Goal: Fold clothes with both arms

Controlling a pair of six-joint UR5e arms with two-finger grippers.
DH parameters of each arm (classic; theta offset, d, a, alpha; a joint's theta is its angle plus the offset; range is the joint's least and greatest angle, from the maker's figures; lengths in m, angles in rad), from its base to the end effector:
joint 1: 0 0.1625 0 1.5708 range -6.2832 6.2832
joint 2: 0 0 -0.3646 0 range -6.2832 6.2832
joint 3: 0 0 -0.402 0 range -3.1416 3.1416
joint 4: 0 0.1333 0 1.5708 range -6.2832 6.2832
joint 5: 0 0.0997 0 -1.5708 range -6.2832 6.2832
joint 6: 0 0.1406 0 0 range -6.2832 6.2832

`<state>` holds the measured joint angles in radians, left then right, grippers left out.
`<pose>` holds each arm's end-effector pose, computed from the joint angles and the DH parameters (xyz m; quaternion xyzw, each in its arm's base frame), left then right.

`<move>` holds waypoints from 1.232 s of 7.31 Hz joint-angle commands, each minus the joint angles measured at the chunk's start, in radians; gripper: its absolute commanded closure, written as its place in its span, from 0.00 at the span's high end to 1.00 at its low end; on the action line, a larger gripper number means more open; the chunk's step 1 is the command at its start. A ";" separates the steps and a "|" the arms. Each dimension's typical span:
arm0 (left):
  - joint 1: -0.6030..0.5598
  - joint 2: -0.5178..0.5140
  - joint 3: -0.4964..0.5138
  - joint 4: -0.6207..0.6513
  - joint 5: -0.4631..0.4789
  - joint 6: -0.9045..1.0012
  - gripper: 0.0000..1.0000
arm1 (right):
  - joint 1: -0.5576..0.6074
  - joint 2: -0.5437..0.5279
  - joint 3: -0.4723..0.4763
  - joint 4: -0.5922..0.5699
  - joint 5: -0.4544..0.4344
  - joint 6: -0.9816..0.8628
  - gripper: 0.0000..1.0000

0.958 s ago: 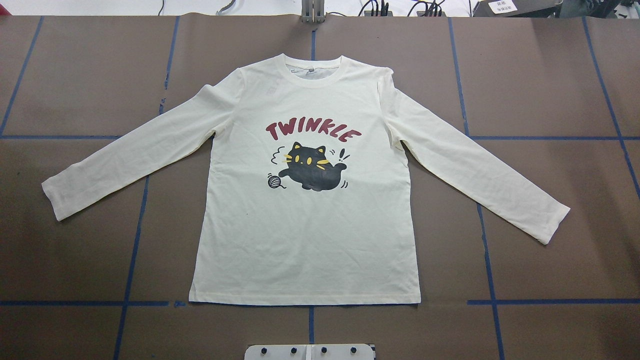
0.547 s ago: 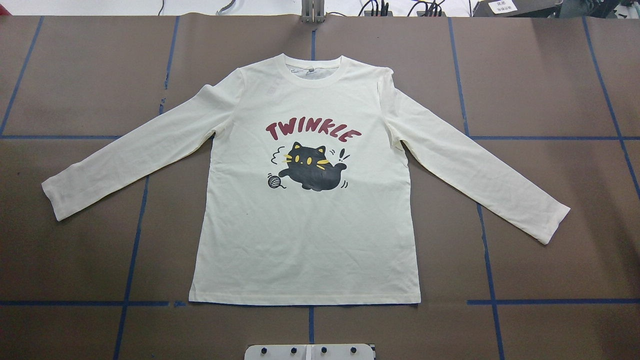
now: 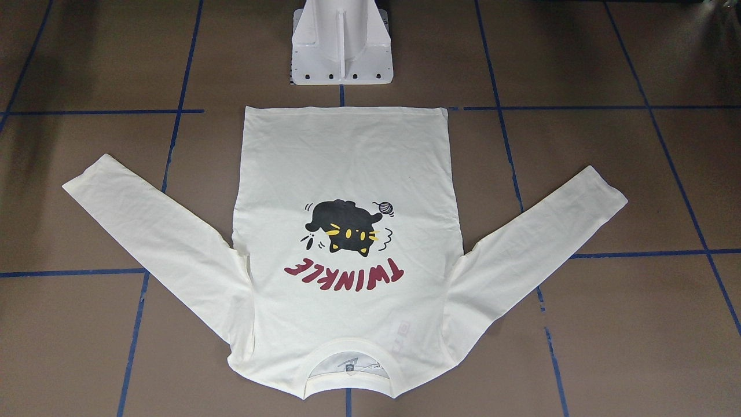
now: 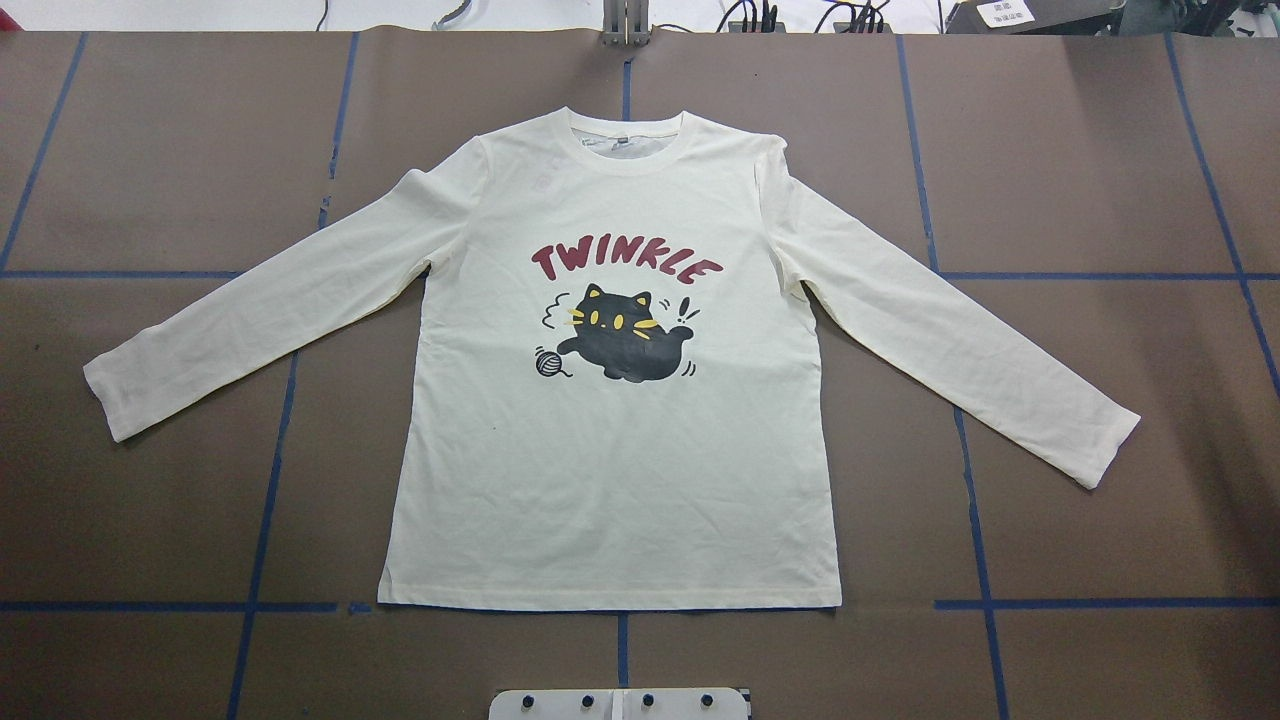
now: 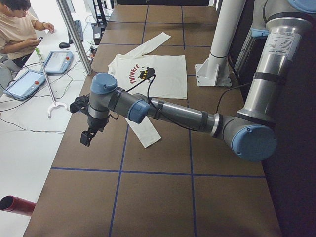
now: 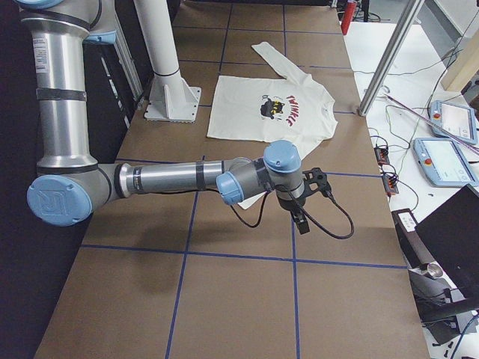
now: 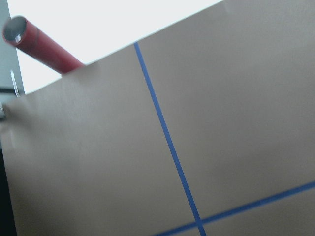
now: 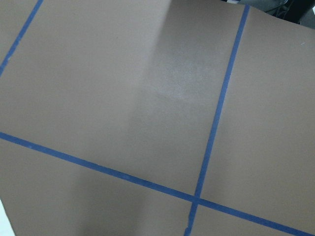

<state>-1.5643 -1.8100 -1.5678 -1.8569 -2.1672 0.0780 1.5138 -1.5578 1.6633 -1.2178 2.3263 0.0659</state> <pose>-0.0503 -0.6220 0.4737 0.2568 0.2748 0.1148 0.9194 0.0061 -0.5404 0.5324 0.1888 -0.3715 -0.0798 0.9055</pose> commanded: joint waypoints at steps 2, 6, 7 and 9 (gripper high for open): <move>0.000 0.006 0.006 -0.054 -0.003 -0.015 1.00 | -0.096 -0.040 0.109 0.091 0.102 0.342 1.00; 0.000 0.006 0.005 -0.059 -0.003 -0.015 1.00 | -0.421 -0.247 0.124 0.438 -0.120 0.778 0.71; 0.000 0.006 0.005 -0.059 -0.005 -0.015 1.00 | -0.469 -0.261 0.124 0.439 -0.161 0.779 0.69; 0.000 0.006 0.005 -0.059 -0.003 -0.012 1.00 | -0.542 -0.260 0.109 0.439 -0.220 0.789 0.66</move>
<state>-1.5646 -1.8040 -1.5631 -1.9158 -2.1709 0.0649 1.0202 -1.8150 1.7808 -0.7810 2.1485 0.8481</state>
